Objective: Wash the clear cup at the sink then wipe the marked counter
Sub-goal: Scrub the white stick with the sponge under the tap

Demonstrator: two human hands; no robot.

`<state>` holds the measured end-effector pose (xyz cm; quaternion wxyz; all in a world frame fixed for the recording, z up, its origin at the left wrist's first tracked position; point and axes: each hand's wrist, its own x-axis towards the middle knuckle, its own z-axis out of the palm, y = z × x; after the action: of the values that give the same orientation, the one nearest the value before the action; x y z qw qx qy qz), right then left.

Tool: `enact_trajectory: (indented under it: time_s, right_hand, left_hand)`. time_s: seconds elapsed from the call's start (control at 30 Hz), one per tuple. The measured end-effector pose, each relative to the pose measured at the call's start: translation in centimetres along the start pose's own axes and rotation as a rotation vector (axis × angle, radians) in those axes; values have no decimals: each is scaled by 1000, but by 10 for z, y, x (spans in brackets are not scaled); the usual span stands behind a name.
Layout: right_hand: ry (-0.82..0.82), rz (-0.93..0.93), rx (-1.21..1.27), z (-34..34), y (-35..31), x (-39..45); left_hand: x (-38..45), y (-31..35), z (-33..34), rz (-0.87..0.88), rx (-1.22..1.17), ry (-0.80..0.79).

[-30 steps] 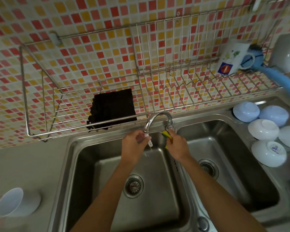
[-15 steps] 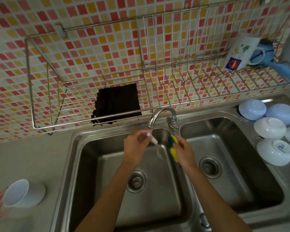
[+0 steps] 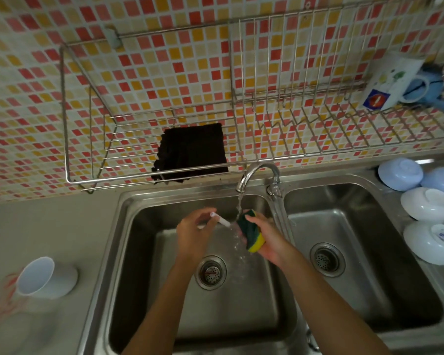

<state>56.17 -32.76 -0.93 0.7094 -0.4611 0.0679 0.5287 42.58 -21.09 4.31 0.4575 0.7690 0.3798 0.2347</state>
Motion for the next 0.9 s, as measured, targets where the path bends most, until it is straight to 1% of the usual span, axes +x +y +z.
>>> enact_trajectory:
  time_s: [0.07, 0.2, 0.3, 0.37, 0.43, 0.63, 0.77, 0.9]
  right_hand:
    - [-43, -19, -60, 8, 0, 4]
    - [-67, -64, -189, 17, 3, 5]
    - [-2, -151, -279, 23, 7, 9]
    - [45, -201, -340, 25, 10, 12]
    - [53, -215, -381, 27, 13, 12]
    - [144, -306, -654, 29, 12, 10]
    - [188, -370, -771, 26, 6, 13]
    - [306, -381, -839, 19, -1, 25]
  left_hand:
    - [-4, -8, -13, -61, -2, 69]
    - [-15, -27, -32, -154, -28, 190]
    - [-25, -39, -34, -209, -32, 229]
    - [-31, -43, -33, -228, -37, 232]
    - [-35, -46, -30, -245, -42, 235]
    - [-37, -50, -23, -276, -61, 226]
    - [-35, -48, -20, -280, -64, 219]
    - [-33, -45, -20, -276, -43, 211]
